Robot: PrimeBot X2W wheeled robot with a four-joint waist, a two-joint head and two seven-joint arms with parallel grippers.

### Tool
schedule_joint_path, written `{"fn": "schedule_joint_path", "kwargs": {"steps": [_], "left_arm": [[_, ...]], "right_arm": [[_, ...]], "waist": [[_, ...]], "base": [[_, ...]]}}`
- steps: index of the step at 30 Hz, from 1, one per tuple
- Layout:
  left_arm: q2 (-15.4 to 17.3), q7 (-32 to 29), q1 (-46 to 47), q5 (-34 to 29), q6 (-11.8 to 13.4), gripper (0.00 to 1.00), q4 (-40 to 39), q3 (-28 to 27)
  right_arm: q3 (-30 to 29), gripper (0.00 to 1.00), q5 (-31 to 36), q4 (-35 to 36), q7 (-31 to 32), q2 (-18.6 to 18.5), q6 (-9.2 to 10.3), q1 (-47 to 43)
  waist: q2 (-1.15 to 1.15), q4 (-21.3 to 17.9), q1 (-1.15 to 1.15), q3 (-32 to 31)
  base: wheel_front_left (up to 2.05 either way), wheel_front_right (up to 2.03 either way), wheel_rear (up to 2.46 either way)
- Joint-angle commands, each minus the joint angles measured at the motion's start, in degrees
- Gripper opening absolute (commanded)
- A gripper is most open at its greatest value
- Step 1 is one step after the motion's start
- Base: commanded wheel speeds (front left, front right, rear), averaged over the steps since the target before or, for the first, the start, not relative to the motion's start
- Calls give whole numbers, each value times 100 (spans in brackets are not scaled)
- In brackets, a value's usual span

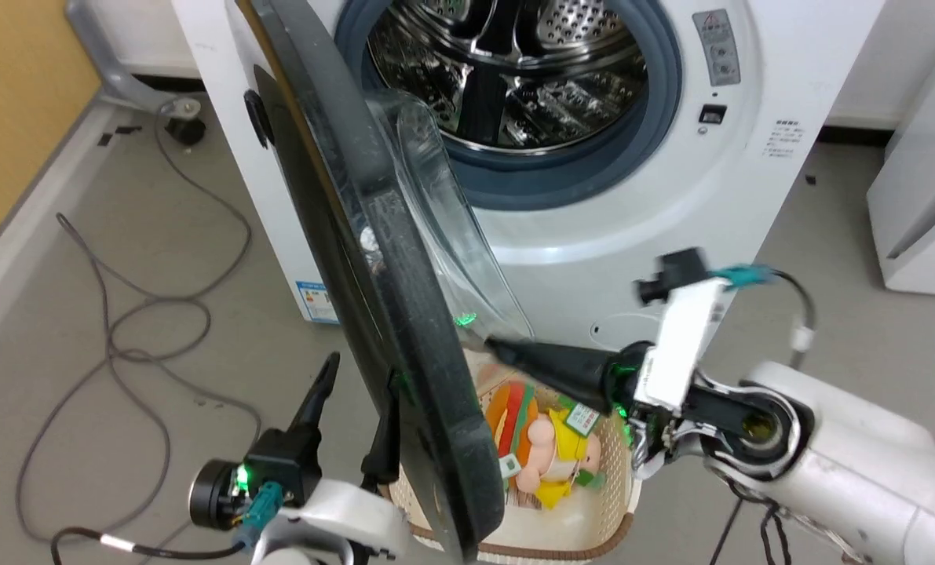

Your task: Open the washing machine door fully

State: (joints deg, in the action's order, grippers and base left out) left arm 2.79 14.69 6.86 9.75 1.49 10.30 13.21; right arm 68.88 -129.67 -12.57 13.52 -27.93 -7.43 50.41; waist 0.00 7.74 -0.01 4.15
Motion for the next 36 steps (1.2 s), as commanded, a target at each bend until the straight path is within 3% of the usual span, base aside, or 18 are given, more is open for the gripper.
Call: {"fn": "schedule_joint_path", "kwargs": {"steps": [1, 6, 11, 15, 19, 24, 29, 32, 36], "left_arm": [[9, 30, -77, -31, -16, 100, 15, -25], [9, 30, -206, -14, 18, 100, 56, -63], [25, 30, -323, -21, 19, 100, 148, -114], [65, 30, -414, -35, 21, 100, 205, -172], [105, 30, -464, -61, 28, 100, 234, -210], [152, 30, -516, -72, 36, 100, 254, -258], [204, 30, -572, -70, 64, 100, 253, -325], [225, 30, -595, -66, 82, 100, 246, -356], [244, 30, -594, -54, 100, 100, 227, -399]], "right_arm": [[-48, 100, 96, 22, -125, -18, -6, -153], [-1006, 100, 328, 494, -1429, -124, -6, -1091], [-2104, 100, 374, 1134, -2332, -226, -6, -2276], [-2829, 100, 717, 1429, -2734, -255, -6, -3238], [-3545, 100, 1498, 1126, -2844, -207, -6, -4066], [-4810, 100, 3238, 141, -2849, 322, -6, -4789], [-6140, 100, 5632, -443, -2850, 965, -6, -5137], [-7048, 100, 7404, -414, -2851, 1419, -6, -5249], [-7833, 100, 9655, 249, -2845, 2127, -6, -5432]], "waist": [[0, -10, 1, -43], [0, -95, 1, -176], [0, -187, 1, -300], [0, -241, 1, -387], [0, -291, 1, -438], [0, -342, 1, -501], [0, -415, 1, -553], [0, -455, 1, -566], [0, -493, 1, -553]], "base": [[0, 0, 0], [0, 0, 0], [0, 0, 0], [0, 0, 0], [0, 0, 0], [0, 0, 0], [0, 0, 0], [0, 0, 0], [0, 0, 0]]}}
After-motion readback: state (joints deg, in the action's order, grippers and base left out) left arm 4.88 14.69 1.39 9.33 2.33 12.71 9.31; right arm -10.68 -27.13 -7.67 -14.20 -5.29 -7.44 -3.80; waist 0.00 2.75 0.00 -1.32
